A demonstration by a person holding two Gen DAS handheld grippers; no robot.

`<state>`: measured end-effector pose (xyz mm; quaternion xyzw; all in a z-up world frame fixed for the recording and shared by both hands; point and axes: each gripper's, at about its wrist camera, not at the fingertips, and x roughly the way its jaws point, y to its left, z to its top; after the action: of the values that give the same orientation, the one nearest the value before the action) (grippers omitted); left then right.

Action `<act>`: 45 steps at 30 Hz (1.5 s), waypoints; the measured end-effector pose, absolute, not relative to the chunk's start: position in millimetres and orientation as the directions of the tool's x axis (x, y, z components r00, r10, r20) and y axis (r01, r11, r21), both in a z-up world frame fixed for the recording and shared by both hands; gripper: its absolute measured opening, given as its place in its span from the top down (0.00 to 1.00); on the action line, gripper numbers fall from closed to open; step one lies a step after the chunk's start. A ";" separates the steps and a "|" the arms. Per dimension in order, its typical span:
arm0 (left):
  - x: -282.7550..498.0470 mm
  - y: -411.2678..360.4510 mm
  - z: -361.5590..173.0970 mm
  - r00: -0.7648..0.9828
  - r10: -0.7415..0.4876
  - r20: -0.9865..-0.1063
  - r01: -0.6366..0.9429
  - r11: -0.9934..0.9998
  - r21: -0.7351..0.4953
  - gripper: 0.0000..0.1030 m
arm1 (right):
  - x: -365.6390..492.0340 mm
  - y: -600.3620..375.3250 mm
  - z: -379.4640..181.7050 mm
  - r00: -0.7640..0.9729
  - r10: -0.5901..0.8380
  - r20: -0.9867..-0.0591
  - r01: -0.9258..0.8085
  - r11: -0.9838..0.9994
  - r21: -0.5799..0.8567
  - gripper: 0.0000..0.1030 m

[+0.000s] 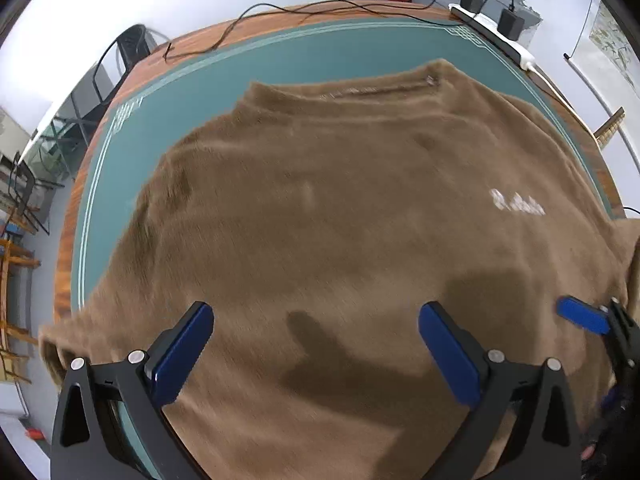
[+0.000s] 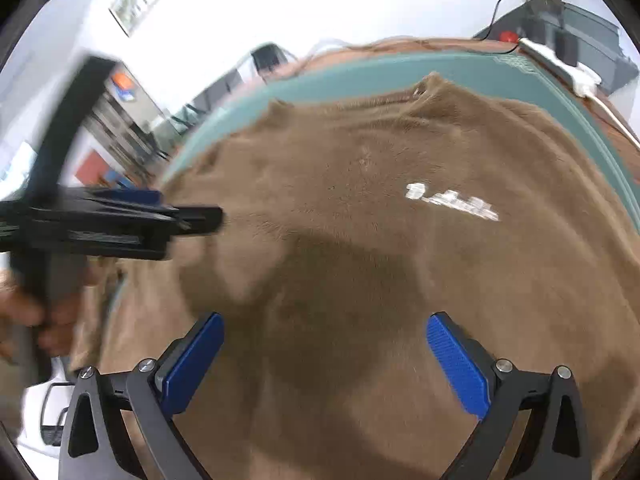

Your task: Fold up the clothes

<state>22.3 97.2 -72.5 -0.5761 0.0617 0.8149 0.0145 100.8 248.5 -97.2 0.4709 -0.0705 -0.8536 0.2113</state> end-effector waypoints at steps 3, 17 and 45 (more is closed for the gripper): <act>39.9 109.0 -73.0 -0.313 -0.017 -0.950 -0.067 -0.997 0.040 0.00 | 152.9 289.7 -94.8 -0.488 -0.398 -0.777 0.267 -0.915 0.301 0.00; 92.0 200.0 -62.2 -0.274 0.115 -0.955 -0.144 -0.987 -0.078 0.00 | 313.1 481.9 -83.1 -0.558 -0.112 -0.823 -0.149 -0.961 0.232 0.24; 129.6 203.0 -89.1 -0.149 0.115 -0.982 -0.137 -0.986 -0.095 0.00 | 301.4 506.7 -116.8 -0.508 -0.231 -0.830 -0.102 -0.940 0.325 0.50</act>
<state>129.6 203.0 -89.1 -0.6471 0.0084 0.7578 0.0829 301.4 506.7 -116.8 0.4948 -0.1686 -0.8517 0.0379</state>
